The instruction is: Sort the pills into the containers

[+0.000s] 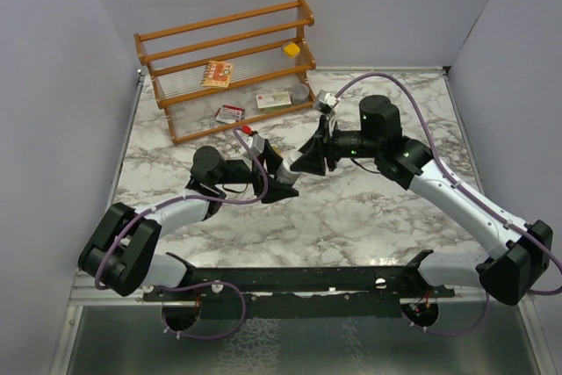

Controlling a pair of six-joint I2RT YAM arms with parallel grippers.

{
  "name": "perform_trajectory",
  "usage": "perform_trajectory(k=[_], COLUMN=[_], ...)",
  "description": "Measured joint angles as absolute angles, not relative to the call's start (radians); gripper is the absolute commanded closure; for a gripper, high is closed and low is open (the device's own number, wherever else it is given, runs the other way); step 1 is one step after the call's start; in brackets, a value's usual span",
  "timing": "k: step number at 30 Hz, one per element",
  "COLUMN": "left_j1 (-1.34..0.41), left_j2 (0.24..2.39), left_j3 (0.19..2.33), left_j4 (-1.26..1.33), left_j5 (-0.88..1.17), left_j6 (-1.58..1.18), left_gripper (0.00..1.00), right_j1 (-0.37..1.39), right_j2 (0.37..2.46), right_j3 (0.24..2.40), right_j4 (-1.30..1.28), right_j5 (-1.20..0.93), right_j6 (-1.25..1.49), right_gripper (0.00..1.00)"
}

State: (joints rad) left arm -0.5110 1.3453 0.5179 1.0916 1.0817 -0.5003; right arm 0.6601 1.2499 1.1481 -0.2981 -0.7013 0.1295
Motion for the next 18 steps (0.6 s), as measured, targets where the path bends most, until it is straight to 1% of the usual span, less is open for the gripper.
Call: perform_trajectory(k=[3, 5, 12, 15, 18], left_j1=[-0.512, -0.513, -0.513, -0.513, -0.513], left_j2=[1.345, 1.345, 1.326, 1.319, 1.315], left_j3=[0.518, 0.517, 0.508, 0.502, 0.501], left_j4=[1.095, 1.097, 1.096, 1.092, 1.094], left_j5=[1.079, 1.073, 1.065, 1.062, 1.058], left_j6=[-0.503, -0.505, -0.506, -0.505, -0.506], left_gripper=[0.47, 0.49, 0.45, 0.35, 0.33], right_j1=[0.660, 0.660, 0.660, 0.661, 0.662], right_j2=[1.250, 1.250, 1.250, 1.250, 1.250], right_j3=[1.145, 1.142, 1.142, 1.142, 1.142], right_j4=[-0.283, -0.281, -0.275, -0.278, -0.292], right_j5=[-0.701, -0.704, -0.704, -0.701, -0.689], right_j6=[0.135, 0.142, 0.142, 0.139, 0.128], right_gripper=[0.99, 0.99, 0.99, 0.99, 0.99])
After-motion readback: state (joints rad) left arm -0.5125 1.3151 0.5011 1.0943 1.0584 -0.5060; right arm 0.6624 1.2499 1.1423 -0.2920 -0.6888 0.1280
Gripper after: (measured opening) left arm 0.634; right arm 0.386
